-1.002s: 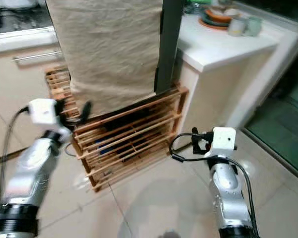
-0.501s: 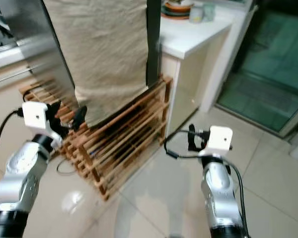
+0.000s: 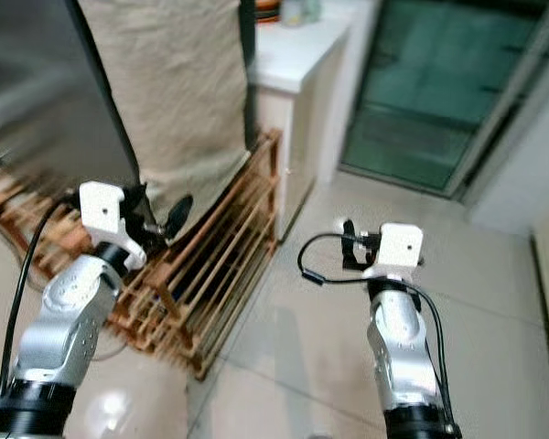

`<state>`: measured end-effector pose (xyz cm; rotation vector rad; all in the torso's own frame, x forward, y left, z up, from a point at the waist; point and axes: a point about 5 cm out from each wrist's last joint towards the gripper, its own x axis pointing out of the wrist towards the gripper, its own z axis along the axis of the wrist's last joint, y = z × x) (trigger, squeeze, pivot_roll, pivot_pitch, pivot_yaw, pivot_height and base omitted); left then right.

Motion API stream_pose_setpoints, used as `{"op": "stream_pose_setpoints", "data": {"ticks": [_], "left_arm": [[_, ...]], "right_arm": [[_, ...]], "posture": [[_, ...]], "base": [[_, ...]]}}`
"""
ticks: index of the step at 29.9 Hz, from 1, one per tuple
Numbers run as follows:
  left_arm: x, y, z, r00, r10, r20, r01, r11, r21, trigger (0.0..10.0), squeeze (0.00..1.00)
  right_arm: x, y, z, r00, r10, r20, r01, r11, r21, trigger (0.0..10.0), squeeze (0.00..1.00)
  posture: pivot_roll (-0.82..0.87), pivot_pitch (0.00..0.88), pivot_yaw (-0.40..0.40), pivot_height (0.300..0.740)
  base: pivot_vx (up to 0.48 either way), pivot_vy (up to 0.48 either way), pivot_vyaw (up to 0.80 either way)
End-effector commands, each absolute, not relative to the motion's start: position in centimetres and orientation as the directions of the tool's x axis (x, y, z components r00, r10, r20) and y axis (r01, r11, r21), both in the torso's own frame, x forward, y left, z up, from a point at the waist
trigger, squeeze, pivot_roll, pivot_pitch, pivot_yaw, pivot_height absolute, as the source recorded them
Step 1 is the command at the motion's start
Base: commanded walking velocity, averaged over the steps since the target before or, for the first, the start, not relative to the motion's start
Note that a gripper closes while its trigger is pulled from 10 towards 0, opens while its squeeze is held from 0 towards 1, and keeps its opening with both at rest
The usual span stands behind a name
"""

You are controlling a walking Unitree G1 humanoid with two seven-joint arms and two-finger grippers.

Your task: Restocking fridge

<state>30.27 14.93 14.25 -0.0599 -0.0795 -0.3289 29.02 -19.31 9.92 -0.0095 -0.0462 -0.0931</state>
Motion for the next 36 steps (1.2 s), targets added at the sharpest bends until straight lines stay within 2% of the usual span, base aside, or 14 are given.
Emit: {"op": "stream_pose_setpoints", "data": {"ticks": [1, 9, 13, 17, 24, 31, 36], "left_arm": [[30.2, 13.9, 14.8, 0.934, -0.342, 0.105, 0.348, 0.936, -0.048, 10.0, 0.0], [30.1, 13.9, 15.1, 0.941, -0.319, 0.112, 0.325, 0.945, -0.038, 10.0, 0.0], [30.7, 13.8, 15.6, 0.955, -0.267, 0.134, 0.273, 0.961, -0.034, 10.0, 0.0], [31.8, 12.6, 16.7, 0.961, -0.23, 0.155, 0.242, 0.968, -0.061, 10.0, 0.0], [32.8, 13.0, 17.1, 0.974, -0.163, 0.157, 0.177, 0.981, -0.076, 10.0, 0.0], [34.3, 13.3, 17.5, 0.982, -0.136, 0.131, 0.142, 0.989, -0.037, 10.0, 0.0], [35.3, 13.1, 18.4, 0.981, -0.14, 0.132, 0.151, 0.985, -0.078, 10.0, 0.0]], "right_arm": [[28.8, -19.7, 9.6, 0.994, -0.106, 0.041, 0.106, 0.994, -0.01, 10.0, 0.0], [29.3, -18.9, 10.0, 0.994, -0.09, 0.056, 0.091, 0.996, -0.011, 10.0, 0.0], [29.6, -19.3, 10.8, 0.991, -0.103, 0.085, 0.105, 0.994, -0.009, 10.0, 0.0], [29.6, -19.5, 12.4, 0.983, -0.108, 0.152, 0.115, 0.993, -0.04, 10.0, 0.0], [29.7, -18.5, 13.0, 0.988, -0.051, 0.149, 0.057, 0.998, -0.037, 10.0, 0.0], [29.3, -17.7, 12.1, 0.992, -0.051, 0.115, 0.053, 0.998, -0.018, 10.0, 0.0], [29.1, -17.5, 12.3, 0.991, -0.048, 0.127, 0.05, 0.999, -0.012, 10.0, 0.0]], "posture": [[-0.04, 0.0, 0.06, 0.74], [-0.05, 0.0, 0.073, 0.74], [-0.06, 0.0, 0.072, 0.74], [-0.07, 0.0, 0.045, 0.74], [-0.05, 0.0, -0.019, 0.74], [-0.06, 0.0, 0.012, 0.74], [-0.07, 0.0, 0.037, 0.74]], "base": [[0.0, 0.48, 0.0], [0.0, 0.06, 0.0], [0.0, 0.0, 0.0], [0.0, 0.0, 0.0], [0.0, 0.0, 0.0], [0.0, 0.0, 0.0], [0.0, 0.0, 0.0]]}}
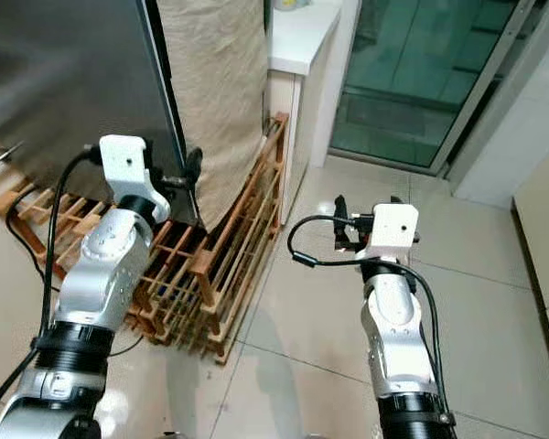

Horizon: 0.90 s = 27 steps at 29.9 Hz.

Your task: Restocking fridge

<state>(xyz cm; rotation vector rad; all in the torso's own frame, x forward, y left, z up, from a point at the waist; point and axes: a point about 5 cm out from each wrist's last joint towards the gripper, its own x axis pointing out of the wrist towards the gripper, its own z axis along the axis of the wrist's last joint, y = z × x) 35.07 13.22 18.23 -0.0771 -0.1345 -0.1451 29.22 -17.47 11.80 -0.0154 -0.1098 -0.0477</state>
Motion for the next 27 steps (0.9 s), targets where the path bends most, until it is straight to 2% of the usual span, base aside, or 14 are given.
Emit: {"op": "stream_pose_setpoints", "data": {"ticks": [1, 18, 25, 27], "left_arm": [[35.7, 12.8, 18.9, 0.978, -0.153, 0.139, 0.168, 0.981, -0.1, 10.0, 0.0], [39.0, 10.7, 21.4, 0.965, -0.214, 0.152, 0.235, 0.962, -0.141, 10.0, 0.0], [40.0, 8.8, 22.2, 0.955, -0.256, 0.148, 0.281, 0.941, -0.186, 10.0, 0.0], [39.9, 7.6, 22.6, 0.935, -0.314, 0.165, 0.342, 0.922, -0.182, 10.0, 0.0]], "right_arm": [[29.2, -17.5, 12.2, 0.991, -0.057, 0.123, 0.058, 0.998, -0.006, 10.0, 0.0], [28.8, -17.7, 12.2, 0.988, -0.085, 0.127, 0.086, 0.996, -0.008, 10.0, 0.0], [28.4, -18.0, 12.2, 0.986, -0.107, 0.131, 0.109, 0.994, -0.012, 10.0, 0.0], [28.4, -18.0, 12.2, 0.986, -0.106, 0.13, 0.108, 0.994, -0.013, 10.0, 0.0]], "posture": [[-0.08, 0.0, 0.043, 0.74], [-0.13, 0.0, 0.086, 0.74], [-0.14, 0.0, 0.092, 0.74], [-0.14, 0.0, 0.094, 0.74]], "base": [[0.0, 0.0, 0.0], [0.0, 0.0, 0.0], [0.0, 0.0, 0.0], [0.0, 0.0, 0.0]]}}
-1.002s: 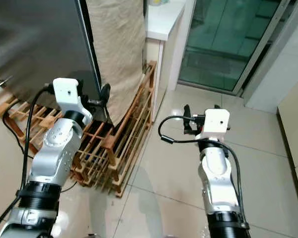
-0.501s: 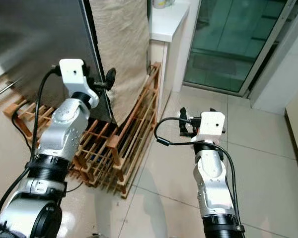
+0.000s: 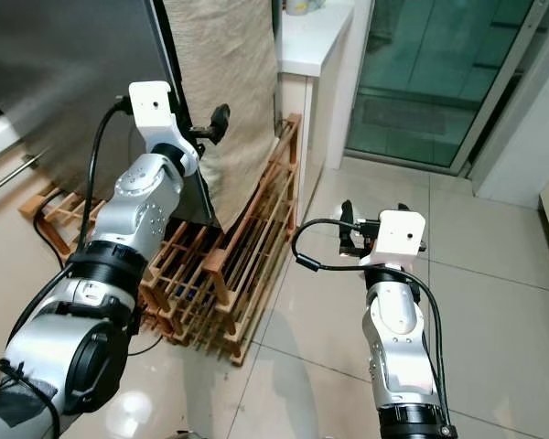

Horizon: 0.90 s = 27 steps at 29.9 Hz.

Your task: Restocking fridge

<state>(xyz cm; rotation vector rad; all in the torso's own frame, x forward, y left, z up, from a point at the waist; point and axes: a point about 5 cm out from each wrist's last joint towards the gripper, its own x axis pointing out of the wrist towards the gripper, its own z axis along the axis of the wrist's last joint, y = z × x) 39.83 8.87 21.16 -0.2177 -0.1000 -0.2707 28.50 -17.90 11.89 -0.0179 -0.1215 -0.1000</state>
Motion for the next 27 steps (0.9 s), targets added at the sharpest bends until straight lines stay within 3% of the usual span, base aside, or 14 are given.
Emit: {"op": "stream_pose_setpoints", "data": {"ticks": [1, 3, 7, 12, 14, 17, 18, 21, 22, 24, 27], "left_arm": [[39.6, 6.3, 22.9, 0.898, -0.394, 0.193, 0.426, 0.889, -0.166, 10.0, 0.0], [39.5, 5.8, 23.0, 0.879, -0.43, 0.205, 0.463, 0.872, -0.157, 10.0, 0.0], [37.8, 1.1, 22.9, 0.687, -0.68, 0.255, 0.721, 0.683, -0.12, 10.0, 0.0], [36.3, -2.3, 23.6, 0.551, -0.769, 0.325, 0.833, 0.526, -0.17, 10.0, 0.0], [34.6, -4.9, 24.2, 0.427, -0.824, 0.371, 0.904, 0.395, -0.164, 10.0, 0.0], [31.3, -8.2, 25.8, 0.172, -0.876, 0.451, 0.984, 0.134, -0.115, 10.0, 0.0], [31.3, -8.2, 25.8, 0.172, -0.876, 0.451, 0.984, 0.134, -0.115, 10.0, 0.0], [29.1, -8.7, 27.6, 0.009, -0.862, 0.507, 0.997, -0.028, -0.065, 10.0, 0.0], [28.8, -8.4, 28.1, -0.007, -0.855, 0.519, 0.998, -0.041, -0.054, 10.0, 0.0], [29.8, -6.1, 28.7, 0.075, -0.834, 0.547, 0.996, 0.034, -0.086, 10.0, 0.0], [31.9, -2.2, 27.7, 0.277, -0.806, 0.522, 0.961, 0.243, -0.135, 10.0, 0.0]], "right_arm": [[28.4, -18.0, 12.2, 0.986, -0.105, 0.128, 0.107, 0.994, -0.013, 10.0, 0.0], [28.4, -18.0, 12.2, 0.986, -0.105, 0.127, 0.107, 0.994, -0.013, 10.0, 0.0], [28.3, -17.8, 12.1, 0.987, -0.102, 0.123, 0.104, 0.994, -0.012, 10.0, 0.0], [28.3, -18.1, 11.9, 0.988, -0.105, 0.116, 0.107, 0.994, -0.017, 10.0, 0.0], [28.1, -18.1, 11.7, 0.988, -0.106, 0.11, 0.109, 0.994, -0.019, 10.0, 0.0], [27.8, -18.2, 11.3, 0.989, -0.11, 0.095, 0.113, 0.993, -0.024, 10.0, 0.0], [27.8, -18.2, 11.3, 0.989, -0.11, 0.095, 0.113, 0.993, -0.024, 10.0, 0.0], [27.3, -18.6, 10.8, 0.989, -0.124, 0.078, 0.126, 0.991, -0.031, 10.0, 0.0], [27.2, -18.7, 10.7, 0.989, -0.129, 0.074, 0.131, 0.991, -0.033, 10.0, 0.0], [27.0, -18.9, 10.6, 0.988, -0.138, 0.067, 0.141, 0.989, -0.034, 10.0, 0.0], [27.1, -19.1, 10.4, 0.988, -0.146, 0.058, 0.148, 0.988, -0.034, 10.0, 0.0]], "posture": [[-0.14, 0.0, 0.095, 0.74], [-0.14, 0.0, 0.095, 0.74], [-0.14, 0.0, 0.1, 0.74], [-0.16, 0.0, 0.105, 0.74], [-0.17, 0.0, 0.107, 0.74], [-0.18, 0.0, 0.112, 0.74], [-0.18, 0.0, 0.112, 0.74], [-0.19, 0.0, 0.115, 0.74], [-0.19, 0.0, 0.115, 0.74], [-0.18, 0.0, 0.114, 0.74], [-0.17, 0.0, 0.109, 0.74]], "base": [[0.0, 0.0, 0.0], [0.0, 0.0, 0.0], [0.0, 0.0, 0.0], [0.0, 0.0, 0.0], [0.0, 0.0, 0.0], [0.0, 0.0, 0.0], [0.0, 0.0, 0.0], [0.0, 0.0, 0.0], [0.0, 0.0, 0.0], [0.0, 0.0, 0.0], [0.0, 0.0, 0.0]]}}
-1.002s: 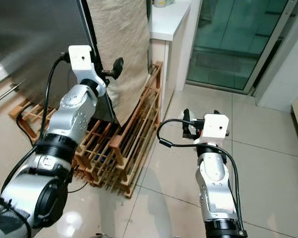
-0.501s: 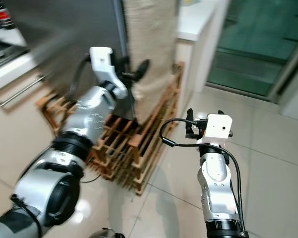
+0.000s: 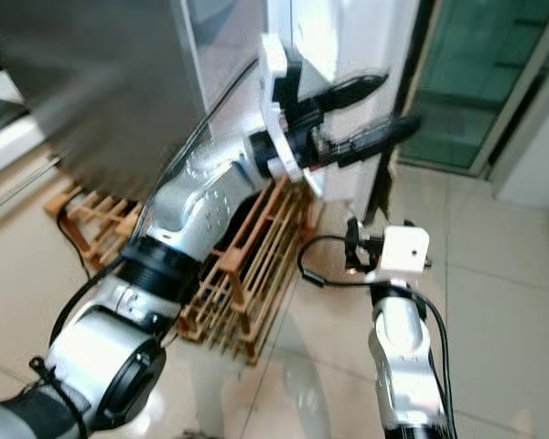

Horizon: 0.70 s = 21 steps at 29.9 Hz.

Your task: Restocking fridge

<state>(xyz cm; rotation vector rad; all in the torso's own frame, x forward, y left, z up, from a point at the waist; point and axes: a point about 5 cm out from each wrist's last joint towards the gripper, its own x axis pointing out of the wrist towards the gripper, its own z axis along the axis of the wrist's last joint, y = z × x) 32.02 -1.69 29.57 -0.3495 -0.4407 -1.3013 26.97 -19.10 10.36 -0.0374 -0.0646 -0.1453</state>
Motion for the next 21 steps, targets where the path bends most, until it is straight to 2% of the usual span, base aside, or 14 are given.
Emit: {"op": "stream_pose_setpoints", "data": {"ticks": [1, 5, 6, 7, 8, 10, 11, 12, 16, 18, 21], "left_arm": [[32.4, -1.3, 27.2, 0.328, -0.798, 0.507, 0.944, 0.296, -0.144, 10.0, 0.0], [34.3, 5.5, 24.0, 0.615, -0.663, 0.428, 0.785, 0.57, -0.244, 10.0, 0.0], [34.3, 6.5, 23.6, 0.654, -0.637, 0.407, 0.751, 0.609, -0.254, 10.0, 0.0], [34.6, 8.1, 22.6, 0.727, -0.58, 0.367, 0.681, 0.679, -0.275, 10.0, 0.0], [34.6, 8.1, 22.6, 0.727, -0.58, 0.367, 0.681, 0.679, -0.275, 10.0, 0.0], [34.9, 12.0, 20.0, 0.875, -0.408, 0.259, 0.474, 0.831, -0.29, 10.0, 0.0], [34.9, 12.0, 20.0, 0.875, -0.408, 0.259, 0.474, 0.831, -0.29, 10.0, 0.0], [34.5, 15.0, 17.8, 0.954, -0.251, 0.162, 0.286, 0.924, -0.252, 10.0, 0.0], [33.4, 18.3, 15.2, 0.997, -0.058, 0.055, 0.066, 0.986, -0.153, 10.0, 0.0], [33.2, 18.6, 15.0, 0.998, -0.03, 0.052, 0.036, 0.99, -0.137, 10.0, 0.0], [32.9, 19.3, 15.0, 0.998, 0.045, 0.053, -0.039, 0.993, -0.108, 10.0, 0.0]], "right_arm": [[27.1, -19.1, 10.4, 0.988, -0.146, 0.057, 0.148, 0.988, -0.033, 10.0, 0.0], [27.6, -18.9, 10.7, 0.989, -0.134, 0.065, 0.137, 0.99, -0.032, 10.0, 0.0], [27.7, -18.9, 10.7, 0.989, -0.133, 0.064, 0.136, 0.99, -0.032, 10.0, 0.0], [27.8, -18.9, 10.7, 0.99, -0.125, 0.062, 0.127, 0.991, -0.033, 10.0, 0.0], [27.8, -18.9, 10.7, 0.99, -0.125, 0.062, 0.127, 0.991, -0.033, 10.0, 0.0], [28.0, -18.8, 10.6, 0.993, -0.103, 0.051, 0.105, 0.994, -0.044, 10.0, 0.0], [28.0, -18.8, 10.6, 0.993, -0.103, 0.051, 0.105, 0.994, -0.044, 10.0, 0.0], [28.3, -18.9, 10.4, 0.995, -0.093, 0.04, 0.095, 0.994, -0.046, 10.0, 0.0], [28.9, -18.8, 10.6, 0.996, -0.076, 0.036, 0.078, 0.996, -0.05, 10.0, 0.0], [29.1, -18.7, 10.6, 0.997, -0.072, 0.037, 0.074, 0.996, -0.053, 10.0, 0.0], [29.8, -18.4, 10.9, 0.997, -0.058, 0.045, 0.061, 0.996, -0.058, 10.0, 0.0]], "posture": [[-0.17, 0.0, 0.109, 0.74], [-0.13, 0.0, 0.085, 0.74], [-0.13, 0.0, 0.085, 0.74], [-0.11, 0.0, 0.071, 0.74], [-0.11, 0.0, 0.071, 0.74], [-0.1, 0.0, 0.058, 0.74], [-0.1, 0.0, 0.058, 0.74], [-0.08, 0.0, 0.038, 0.74], [-0.06, 0.0, 0.03, 0.74], [-0.05, 0.0, 0.028, 0.74], [-0.04, 0.0, 0.024, 0.74]], "base": [[0.0, 0.0, 0.0], [0.0, 0.0, 0.0], [0.0, 0.0, 0.0], [0.0, 0.0, 0.0], [0.0, 0.0, 0.0], [0.0, 0.0, 0.0], [0.0, 0.0, 0.0], [0.0, 0.0, 0.0], [0.0, 0.0, 0.0], [0.0, 0.0, 0.0], [0.0, 0.0, 0.63]]}}
